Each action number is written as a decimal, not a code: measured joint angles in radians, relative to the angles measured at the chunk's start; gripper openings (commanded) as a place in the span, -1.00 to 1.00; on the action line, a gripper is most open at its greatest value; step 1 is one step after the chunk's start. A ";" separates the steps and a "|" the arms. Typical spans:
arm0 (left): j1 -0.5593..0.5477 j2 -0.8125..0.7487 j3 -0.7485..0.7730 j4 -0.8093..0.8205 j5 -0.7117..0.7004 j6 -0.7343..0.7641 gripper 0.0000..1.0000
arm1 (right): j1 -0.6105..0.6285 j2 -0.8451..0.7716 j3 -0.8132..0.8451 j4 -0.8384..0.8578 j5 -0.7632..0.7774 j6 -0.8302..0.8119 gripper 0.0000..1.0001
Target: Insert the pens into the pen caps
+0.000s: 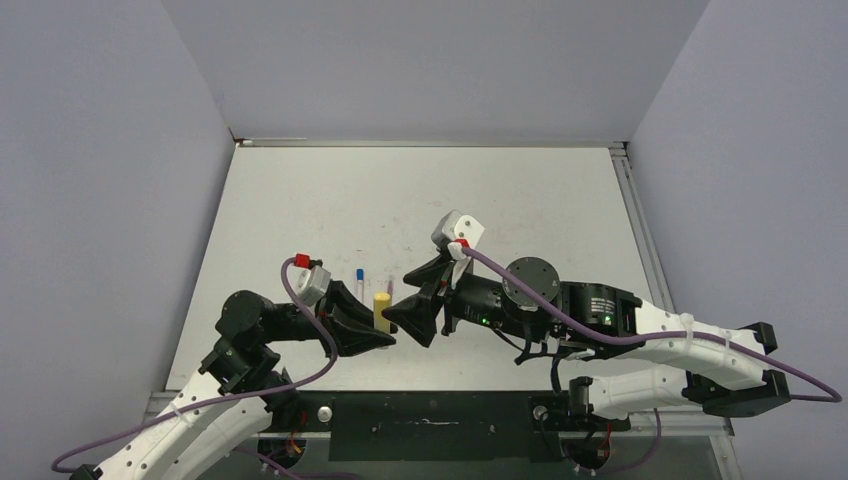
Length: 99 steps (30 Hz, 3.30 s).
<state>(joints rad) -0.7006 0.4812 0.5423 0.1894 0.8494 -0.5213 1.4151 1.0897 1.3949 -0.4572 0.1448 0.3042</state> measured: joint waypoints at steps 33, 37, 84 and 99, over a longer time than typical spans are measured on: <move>0.000 0.006 -0.022 0.181 0.073 -0.138 -1.00 | -0.014 0.129 0.051 0.107 -0.161 -0.009 -0.89; 0.000 0.012 -0.022 0.190 0.073 -0.149 -1.00 | -0.014 0.119 0.037 0.119 -0.161 -0.009 -0.89; -0.015 0.217 0.183 0.062 0.212 -0.117 -1.00 | -0.035 -0.016 -0.186 0.370 -0.200 -0.022 -0.89; 0.022 0.252 0.237 -0.014 0.269 -0.086 -1.00 | -0.036 -0.027 -0.243 0.443 -0.189 -0.023 -0.89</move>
<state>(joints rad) -0.6788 0.7330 0.7788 0.1749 1.1187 -0.6075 1.3792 1.0626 1.1519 -0.0143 -0.0444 0.2813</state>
